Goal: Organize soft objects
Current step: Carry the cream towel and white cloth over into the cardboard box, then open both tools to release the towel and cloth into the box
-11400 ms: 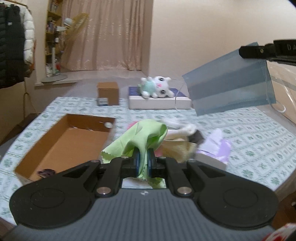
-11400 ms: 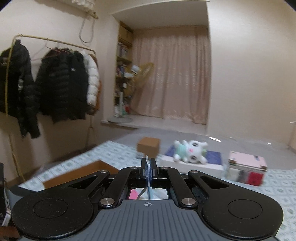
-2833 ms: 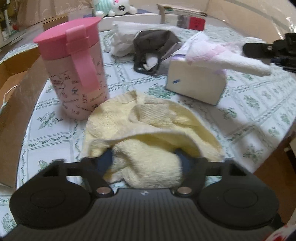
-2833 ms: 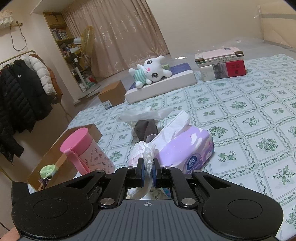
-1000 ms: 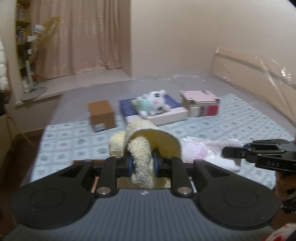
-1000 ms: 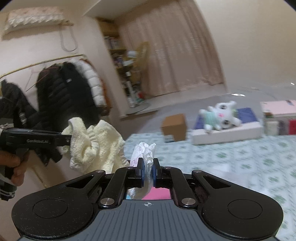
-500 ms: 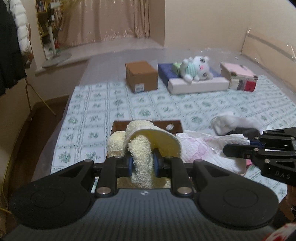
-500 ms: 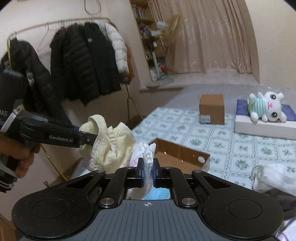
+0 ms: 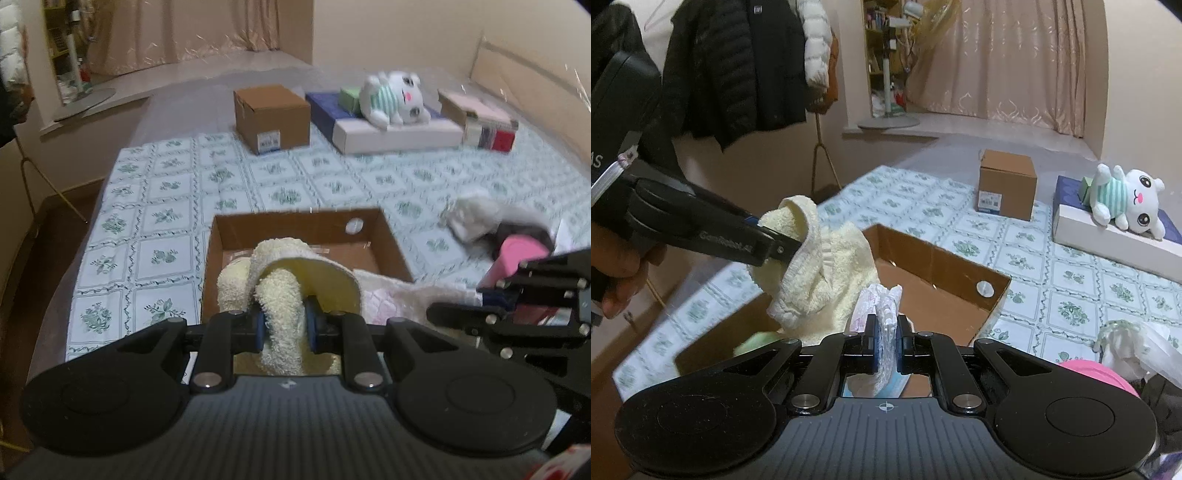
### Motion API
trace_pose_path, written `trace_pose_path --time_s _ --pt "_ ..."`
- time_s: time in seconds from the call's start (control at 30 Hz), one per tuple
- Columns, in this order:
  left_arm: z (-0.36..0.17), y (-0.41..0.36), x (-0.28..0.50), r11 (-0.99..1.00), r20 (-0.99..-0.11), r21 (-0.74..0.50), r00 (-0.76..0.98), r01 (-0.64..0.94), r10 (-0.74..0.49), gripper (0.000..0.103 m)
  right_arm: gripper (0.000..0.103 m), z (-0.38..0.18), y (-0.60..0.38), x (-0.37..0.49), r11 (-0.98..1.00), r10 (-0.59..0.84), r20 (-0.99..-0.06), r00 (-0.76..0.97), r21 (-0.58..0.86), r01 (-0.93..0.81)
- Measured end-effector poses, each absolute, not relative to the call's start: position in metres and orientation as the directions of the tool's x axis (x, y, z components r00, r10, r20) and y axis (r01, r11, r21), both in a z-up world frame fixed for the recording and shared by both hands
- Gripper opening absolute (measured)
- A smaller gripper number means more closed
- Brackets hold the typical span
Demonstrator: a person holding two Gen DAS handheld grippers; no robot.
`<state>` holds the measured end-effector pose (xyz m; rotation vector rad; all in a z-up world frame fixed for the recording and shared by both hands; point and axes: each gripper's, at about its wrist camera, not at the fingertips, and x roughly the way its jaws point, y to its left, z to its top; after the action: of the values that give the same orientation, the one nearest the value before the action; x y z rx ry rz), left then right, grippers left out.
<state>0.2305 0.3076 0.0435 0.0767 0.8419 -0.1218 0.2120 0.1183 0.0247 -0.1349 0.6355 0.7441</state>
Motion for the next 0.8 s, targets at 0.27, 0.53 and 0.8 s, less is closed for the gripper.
trace_pose_path --time_s 0.27,0.53,0.8 --pt "-0.012 0.315 0.238 0.978 -0.810 0.087 0.585 0.189 -0.041 0.022 0.008 -0.007 0.149 0.213 0.709 0.567 -0.636 0.523 0.053 -0.704" --pt "-0.012 0.319 0.223 0.976 -0.812 0.072 0.580 0.207 -0.063 0.048 0.008 -0.030 0.169 0.216 0.692 0.541 -0.683 0.490 0.030 -0.721" --pt "0.009 0.313 0.182 0.975 -0.786 0.109 0.618 0.195 -0.036 0.061 0.012 -0.031 0.154 0.208 0.700 0.559 -0.675 0.481 0.074 -0.711"
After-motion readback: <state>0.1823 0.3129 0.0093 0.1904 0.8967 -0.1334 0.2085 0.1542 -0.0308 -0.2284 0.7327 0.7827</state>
